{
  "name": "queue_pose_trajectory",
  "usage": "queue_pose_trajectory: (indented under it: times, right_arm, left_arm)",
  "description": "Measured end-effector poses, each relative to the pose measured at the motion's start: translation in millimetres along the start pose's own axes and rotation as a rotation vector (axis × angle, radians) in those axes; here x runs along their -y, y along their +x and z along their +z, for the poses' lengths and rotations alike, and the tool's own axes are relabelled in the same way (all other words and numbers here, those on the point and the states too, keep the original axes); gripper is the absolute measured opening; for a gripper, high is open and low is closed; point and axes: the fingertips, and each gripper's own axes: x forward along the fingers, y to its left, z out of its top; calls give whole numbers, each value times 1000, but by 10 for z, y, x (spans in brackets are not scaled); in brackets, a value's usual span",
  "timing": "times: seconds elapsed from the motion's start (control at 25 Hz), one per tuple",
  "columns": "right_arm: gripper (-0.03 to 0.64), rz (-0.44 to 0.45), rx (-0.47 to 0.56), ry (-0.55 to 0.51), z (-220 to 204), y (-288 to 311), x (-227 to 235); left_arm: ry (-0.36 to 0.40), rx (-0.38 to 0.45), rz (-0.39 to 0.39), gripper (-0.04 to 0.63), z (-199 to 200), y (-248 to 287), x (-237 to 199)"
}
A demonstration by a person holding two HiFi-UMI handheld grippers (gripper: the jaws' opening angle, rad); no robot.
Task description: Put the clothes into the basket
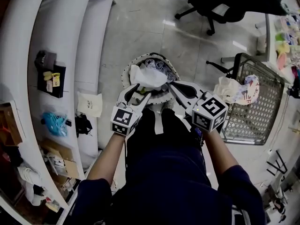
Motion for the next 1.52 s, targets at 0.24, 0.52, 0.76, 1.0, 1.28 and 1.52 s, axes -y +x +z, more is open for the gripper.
queue_pose_trajectory:
  times: [0.24, 0.52, 0.76, 1.0, 1.28, 1.52]
  right_arm:
    - [6, 30, 69, -112, 497, -101, -187]
    - [6, 52, 128, -201, 959, -277, -453]
    - [6, 66, 194, -329, 1290, -462, -668]
    - [6, 58, 216, -383, 1486, -559, -773]
    - [6, 42, 220, -408, 1538, -623, -820]
    - [6, 36, 214, -415, 1525, -633, -830]
  left_arm:
    - [49, 134, 61, 22, 720, -442, 5]
    - [110, 231, 68, 3, 1322, -663, 111]
    - [159, 328, 87, 3, 1876, -864, 184]
    - [185, 349, 125, 3, 2168, -964, 217]
    - [190, 397, 110, 3, 2314, -992, 308]
    - [200, 400, 114, 3, 2353, -1033, 318]
